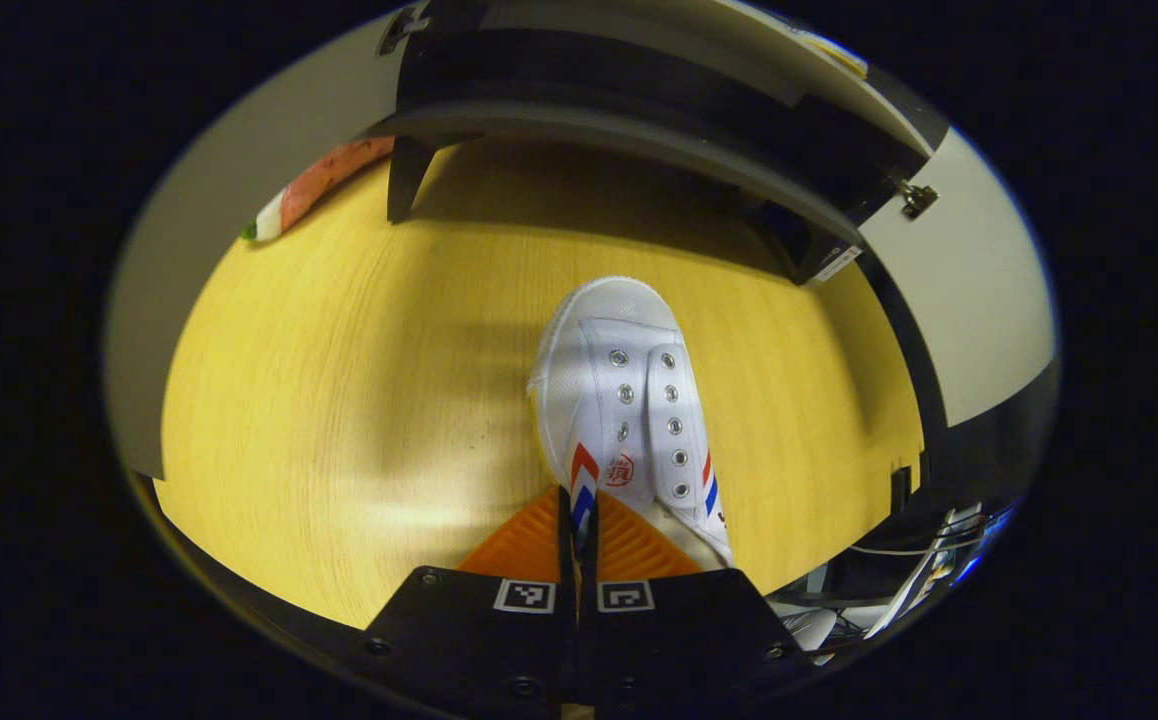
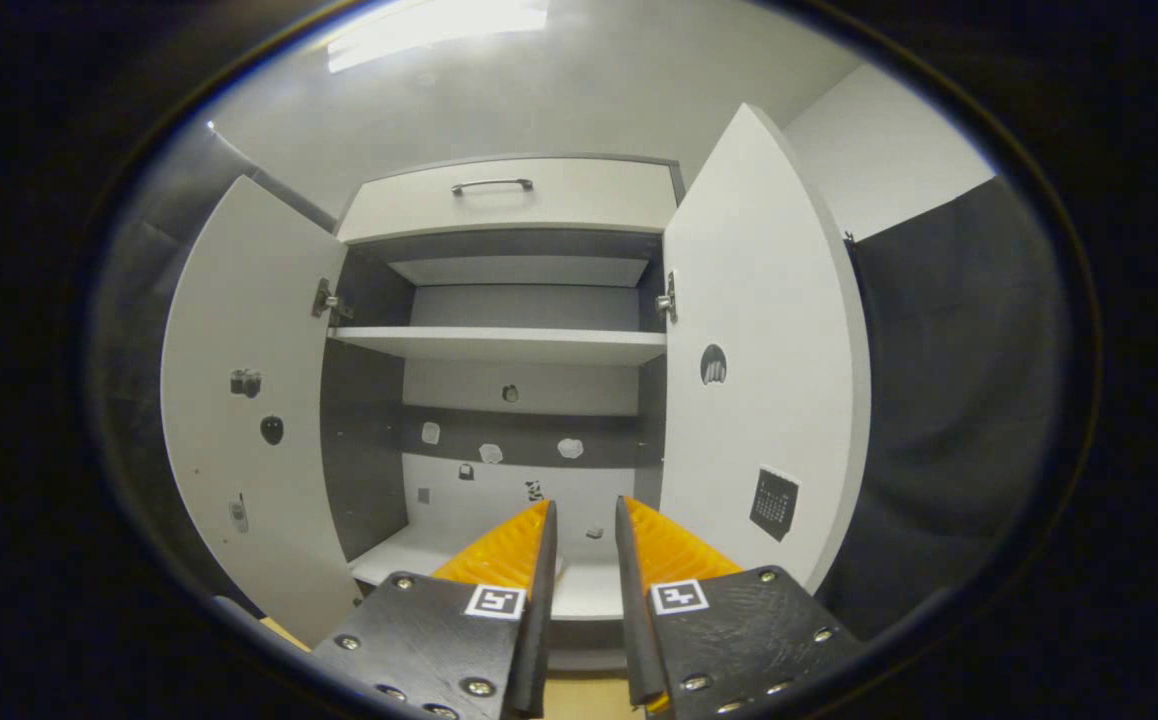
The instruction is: Grab one shoe with the right hand and put it into the shoe cabinet, grab the other shoe with the left hand and put it into the shoe cabinet; then close the right door with the right hand and the left door with the left hand.
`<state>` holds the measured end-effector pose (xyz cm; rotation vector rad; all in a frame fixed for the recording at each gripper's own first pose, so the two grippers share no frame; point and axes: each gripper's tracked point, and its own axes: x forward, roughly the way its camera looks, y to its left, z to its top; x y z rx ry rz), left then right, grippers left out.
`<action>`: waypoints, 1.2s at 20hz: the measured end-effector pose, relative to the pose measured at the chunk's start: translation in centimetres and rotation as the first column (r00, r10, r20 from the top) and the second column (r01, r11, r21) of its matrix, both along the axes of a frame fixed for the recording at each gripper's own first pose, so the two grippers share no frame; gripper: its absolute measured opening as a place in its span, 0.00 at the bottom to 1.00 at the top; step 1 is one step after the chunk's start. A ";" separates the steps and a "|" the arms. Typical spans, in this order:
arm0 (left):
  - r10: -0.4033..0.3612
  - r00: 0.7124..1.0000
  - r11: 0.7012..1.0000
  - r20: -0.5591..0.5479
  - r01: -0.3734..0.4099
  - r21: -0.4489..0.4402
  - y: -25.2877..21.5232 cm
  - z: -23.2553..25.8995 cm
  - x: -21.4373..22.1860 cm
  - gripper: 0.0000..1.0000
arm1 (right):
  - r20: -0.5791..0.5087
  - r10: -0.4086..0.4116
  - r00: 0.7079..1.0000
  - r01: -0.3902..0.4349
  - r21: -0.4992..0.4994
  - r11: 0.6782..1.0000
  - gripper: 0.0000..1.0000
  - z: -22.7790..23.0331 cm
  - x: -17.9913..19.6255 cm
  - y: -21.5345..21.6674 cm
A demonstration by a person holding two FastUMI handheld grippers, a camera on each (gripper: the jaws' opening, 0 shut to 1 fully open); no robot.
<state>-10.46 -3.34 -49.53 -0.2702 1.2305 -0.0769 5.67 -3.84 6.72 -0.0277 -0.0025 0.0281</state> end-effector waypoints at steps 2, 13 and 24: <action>-0.005 0.997 1.000 0.073 0.005 -0.009 0.0 3.8 1.9 0.01 | -0.005 0.002 1.000 -0.002 0.005 1.000 0.31 -0.3 0.1 -0.1; 0.010 0.856 0.999 0.516 0.011 -0.038 3.9 23.4 8.7 0.01 | 0.031 0.022 0.999 -0.022 -0.001 1.000 0.31 0.1 0.1 0.3; 0.054 0.775 0.998 0.630 -0.053 -0.021 3.4 22.7 8.6 0.01 | 0.025 0.021 0.999 -0.021 0.019 1.000 0.31 -0.9 -0.3 -0.2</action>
